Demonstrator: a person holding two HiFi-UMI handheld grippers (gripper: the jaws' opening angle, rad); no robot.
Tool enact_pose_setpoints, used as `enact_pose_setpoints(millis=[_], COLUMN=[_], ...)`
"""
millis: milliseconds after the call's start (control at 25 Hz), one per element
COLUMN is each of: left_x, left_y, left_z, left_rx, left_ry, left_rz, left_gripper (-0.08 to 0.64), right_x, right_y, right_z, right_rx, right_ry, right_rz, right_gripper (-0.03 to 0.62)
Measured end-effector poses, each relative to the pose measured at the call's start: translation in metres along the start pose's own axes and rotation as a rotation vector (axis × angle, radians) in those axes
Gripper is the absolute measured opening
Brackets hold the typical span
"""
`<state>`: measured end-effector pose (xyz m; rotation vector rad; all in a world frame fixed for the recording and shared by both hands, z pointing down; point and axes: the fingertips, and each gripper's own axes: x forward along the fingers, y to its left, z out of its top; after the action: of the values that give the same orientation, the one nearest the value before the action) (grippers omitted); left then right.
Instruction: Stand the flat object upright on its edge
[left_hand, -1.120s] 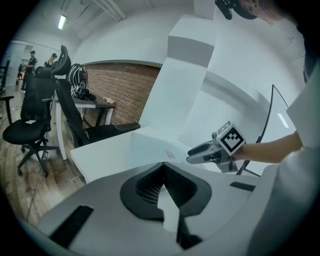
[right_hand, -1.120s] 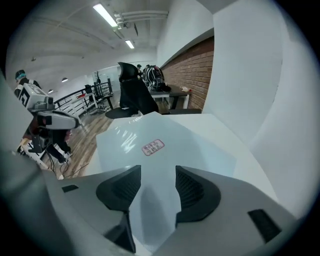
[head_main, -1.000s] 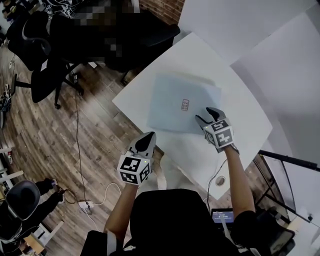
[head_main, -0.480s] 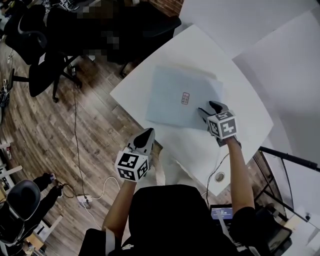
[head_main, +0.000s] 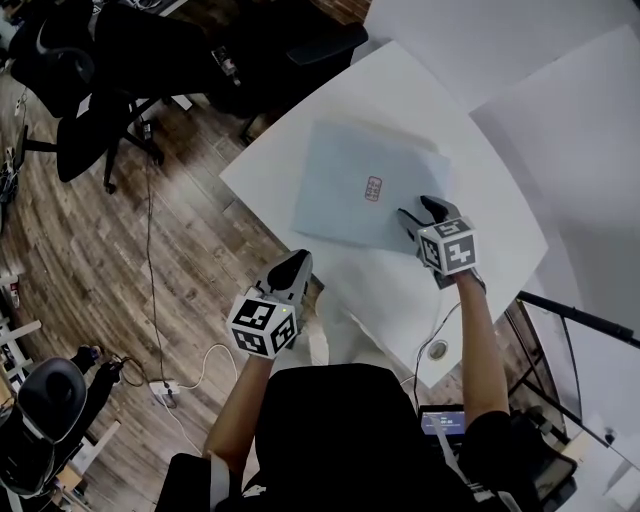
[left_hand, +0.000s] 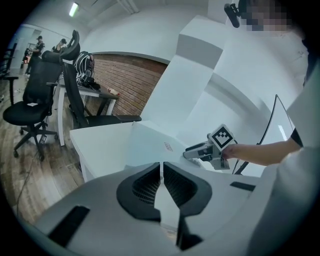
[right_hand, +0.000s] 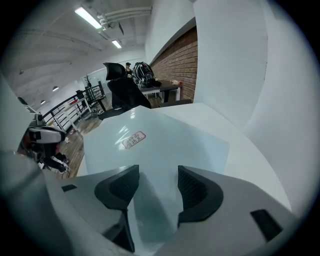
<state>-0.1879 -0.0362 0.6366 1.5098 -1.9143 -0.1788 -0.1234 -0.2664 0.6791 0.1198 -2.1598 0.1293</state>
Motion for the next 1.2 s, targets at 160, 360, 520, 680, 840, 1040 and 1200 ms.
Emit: enact_pose_setpoints(millis=[160,360,520,680,840,1040,1200], left_x=[0.001,-0.002,-0.008,-0.016,-0.025,-0.035,-0.042], left_y=[0.002,0.007,0.014,0.025,0.037,0.056,0.072], left_z=[0.0,0.0,-0.009,-0.014,-0.02,-0.03,-0.03], left_rx=[-0.001,-0.038,-0.089,-0.145,-0.214,-0.259,-0.352], left_ry=[-0.003,-0.024,-0.032,-0.047,-0.071,-0.101,-0.16], left_rz=[0.017,0.028,0.037,0.059,0.077,0.144,0.174], left_gripper=[0.015,0.085,0.172,0.207,0.245,0.29,0.328], right_x=[0.001,0.002,0.005,0.008,0.01,0.015,0.019], right_y=[0.003,0.014,0.03,0.046,0.058,0.071,0.085], right_z=[-0.001,0.001,0.001,0.003,0.006,0.01,0.012], right_rx=[-0.008,-0.029,-0.053,-0.083,-0.113,-0.165,-0.205], right_ry=[0.005,0.005,-0.001,0.002,0.006,0.019,0.031], right_rz=[0.01,0.029,0.046,0.066,0.084,0.112,0.14], right_gripper=[0.255,0.255,0.255,0.255,0.253,0.253,0.253])
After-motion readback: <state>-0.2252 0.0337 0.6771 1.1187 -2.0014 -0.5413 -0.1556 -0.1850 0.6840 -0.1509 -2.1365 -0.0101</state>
